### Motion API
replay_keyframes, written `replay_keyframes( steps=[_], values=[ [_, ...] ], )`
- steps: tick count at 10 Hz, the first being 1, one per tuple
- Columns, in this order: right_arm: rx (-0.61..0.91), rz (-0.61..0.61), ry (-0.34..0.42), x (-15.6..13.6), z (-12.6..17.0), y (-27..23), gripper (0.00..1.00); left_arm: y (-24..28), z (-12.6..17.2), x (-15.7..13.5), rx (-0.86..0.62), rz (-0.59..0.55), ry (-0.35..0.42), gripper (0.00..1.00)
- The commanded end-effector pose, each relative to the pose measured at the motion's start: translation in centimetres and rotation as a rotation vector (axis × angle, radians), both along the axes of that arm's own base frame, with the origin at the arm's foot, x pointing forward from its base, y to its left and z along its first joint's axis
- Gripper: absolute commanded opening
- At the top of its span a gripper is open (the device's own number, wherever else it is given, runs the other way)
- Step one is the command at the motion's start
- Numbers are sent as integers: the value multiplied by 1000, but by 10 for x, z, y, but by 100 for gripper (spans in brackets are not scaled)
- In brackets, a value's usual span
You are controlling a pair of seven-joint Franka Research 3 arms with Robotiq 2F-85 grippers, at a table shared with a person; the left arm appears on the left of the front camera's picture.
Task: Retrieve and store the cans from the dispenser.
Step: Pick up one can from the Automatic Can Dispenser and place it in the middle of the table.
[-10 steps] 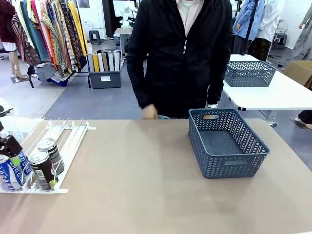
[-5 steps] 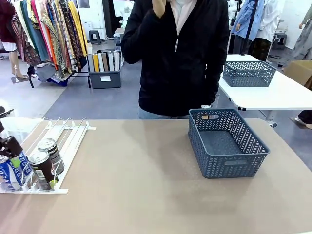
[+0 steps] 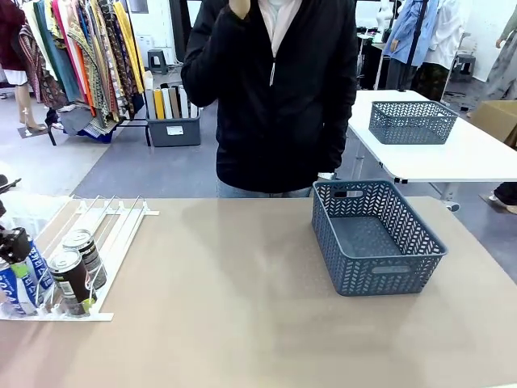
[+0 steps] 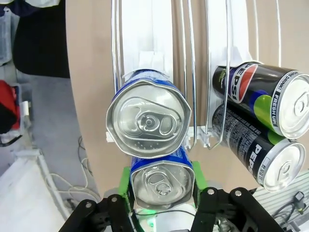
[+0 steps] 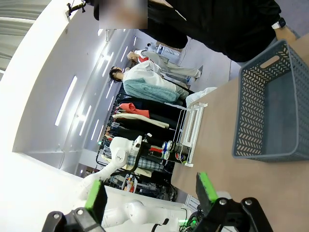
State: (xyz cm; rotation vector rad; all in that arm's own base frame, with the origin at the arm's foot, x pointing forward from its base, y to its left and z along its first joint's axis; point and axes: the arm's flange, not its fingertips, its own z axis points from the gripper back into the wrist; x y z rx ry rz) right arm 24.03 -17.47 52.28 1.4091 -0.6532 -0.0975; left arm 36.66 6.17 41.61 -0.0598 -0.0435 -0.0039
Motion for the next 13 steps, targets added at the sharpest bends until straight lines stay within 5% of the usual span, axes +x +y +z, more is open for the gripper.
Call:
replay_keyframes(
  steps=[1,4,7,9,11,13],
  values=[
    [8,-6,-25,3,4,0,100,-2,-3,0,25,23,-3,0],
    [8,-6,-25,3,4,0,100,-1,18,-6,43,7,-36,0],
    [8,-6,-25,3,4,0,100,-9,126,-53,145,-109,-149,0],
    [8,-6,-25,3,4,0,100,-13,187,-97,135,-167,-304,0],
    [8,-6,-25,3,4,0,100,-10,207,-124,142,-240,-381,0],
    [8,-6,-25,3,4,0,100,-2,212,-141,64,-187,-454,0]
  ],
)
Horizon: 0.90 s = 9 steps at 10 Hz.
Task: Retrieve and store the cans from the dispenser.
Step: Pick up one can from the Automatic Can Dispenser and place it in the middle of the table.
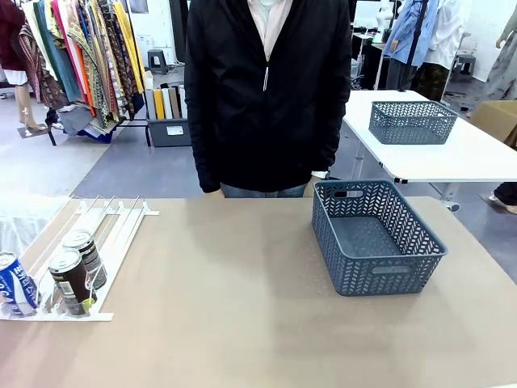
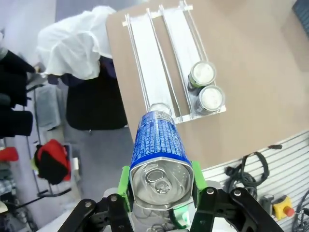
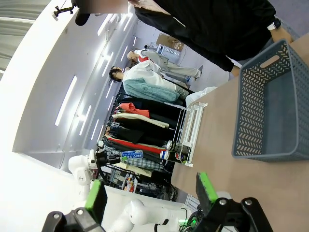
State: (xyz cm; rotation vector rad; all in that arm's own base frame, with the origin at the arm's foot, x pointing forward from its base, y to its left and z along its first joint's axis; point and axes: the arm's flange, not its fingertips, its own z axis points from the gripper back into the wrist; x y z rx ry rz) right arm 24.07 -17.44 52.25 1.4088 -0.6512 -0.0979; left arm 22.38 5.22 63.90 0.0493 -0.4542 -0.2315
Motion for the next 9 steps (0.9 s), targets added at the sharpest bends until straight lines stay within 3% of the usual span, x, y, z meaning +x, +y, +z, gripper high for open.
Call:
replay_keyframes(
  steps=[1,5,6,9],
  values=[
    [8,-7,-27,3,5,0,100,-7,0,7,28,1,22,0],
    [8,-7,-27,3,5,0,100,-4,-6,4,9,-8,22,0],
    [8,-7,-27,3,5,0,100,-18,-11,24,-78,-48,82,0],
    [8,-7,-27,3,5,0,100,-158,-4,97,-133,-292,66,0]
  ],
)
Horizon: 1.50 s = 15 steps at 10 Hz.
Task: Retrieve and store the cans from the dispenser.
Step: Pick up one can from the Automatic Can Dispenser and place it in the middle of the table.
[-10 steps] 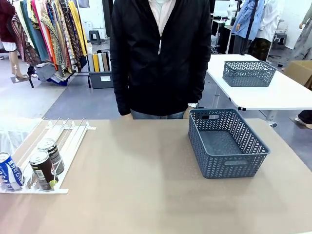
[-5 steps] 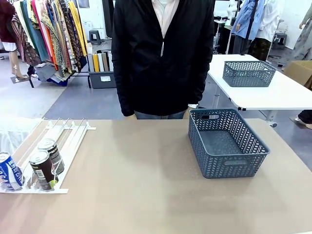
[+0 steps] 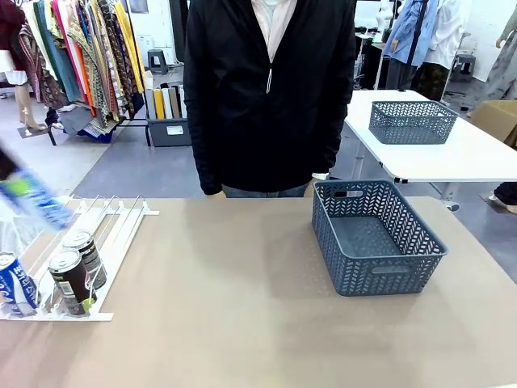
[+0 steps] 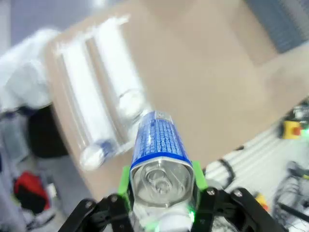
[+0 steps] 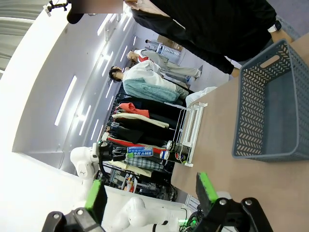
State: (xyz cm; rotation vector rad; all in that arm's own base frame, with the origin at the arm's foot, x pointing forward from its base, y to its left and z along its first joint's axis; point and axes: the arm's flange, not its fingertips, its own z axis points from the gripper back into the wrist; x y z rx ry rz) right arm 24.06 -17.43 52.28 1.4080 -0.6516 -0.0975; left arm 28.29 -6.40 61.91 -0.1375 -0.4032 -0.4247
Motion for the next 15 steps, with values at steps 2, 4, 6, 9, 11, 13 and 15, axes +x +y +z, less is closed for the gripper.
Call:
replay_keyframes(
  steps=[2,4,6,9,11,13,15],
  values=[
    [9,-7,-26,3,4,0,100,-175,-29,83,71,-225,89,0],
    [9,-7,-26,3,4,0,100,-263,-93,112,194,-403,177,0],
    [9,-7,-26,3,4,0,100,-302,-145,121,229,-468,175,0],
    [9,-7,-26,3,4,0,100,-323,-195,131,282,-409,159,0],
    [9,-7,-26,3,4,0,100,-317,-196,137,247,-372,185,0],
    [9,-7,-26,3,4,0,100,-317,-200,136,261,-383,203,0],
    [9,-7,-26,3,4,0,100,-316,-198,135,249,-386,208,87]
  ],
)
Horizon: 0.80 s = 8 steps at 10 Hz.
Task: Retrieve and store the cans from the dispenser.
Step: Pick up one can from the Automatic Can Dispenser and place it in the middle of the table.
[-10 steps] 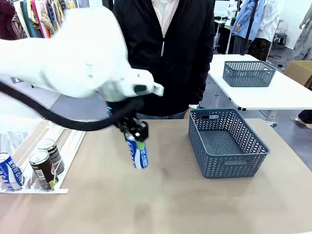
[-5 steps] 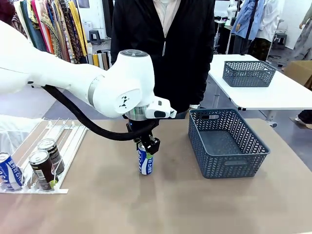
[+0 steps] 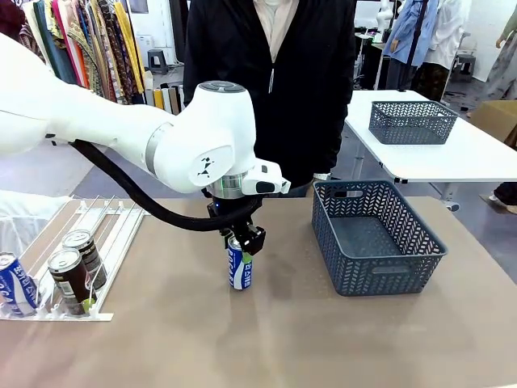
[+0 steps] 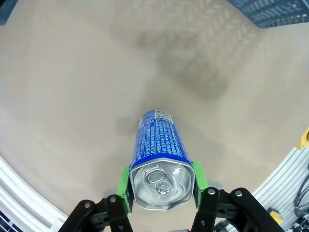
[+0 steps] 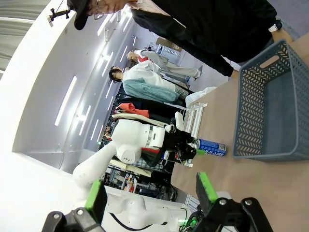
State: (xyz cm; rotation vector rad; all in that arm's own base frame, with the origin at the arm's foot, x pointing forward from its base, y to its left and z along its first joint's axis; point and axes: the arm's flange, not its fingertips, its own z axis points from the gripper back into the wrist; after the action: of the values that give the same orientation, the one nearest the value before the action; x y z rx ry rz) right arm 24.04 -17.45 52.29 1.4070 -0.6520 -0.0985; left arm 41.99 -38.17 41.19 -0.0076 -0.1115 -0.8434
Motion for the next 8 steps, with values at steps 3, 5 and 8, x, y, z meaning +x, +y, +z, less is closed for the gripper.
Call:
replay_keyframes(
  steps=[3,5,8],
  values=[
    [10,-6,-27,3,4,0,100,13,29,-8,-10,79,-17,100],
    [10,-6,-27,3,4,0,100,50,85,-41,-71,101,-26,100],
    [10,-6,-27,3,4,0,100,165,148,-102,-249,11,75,100]
  ],
)
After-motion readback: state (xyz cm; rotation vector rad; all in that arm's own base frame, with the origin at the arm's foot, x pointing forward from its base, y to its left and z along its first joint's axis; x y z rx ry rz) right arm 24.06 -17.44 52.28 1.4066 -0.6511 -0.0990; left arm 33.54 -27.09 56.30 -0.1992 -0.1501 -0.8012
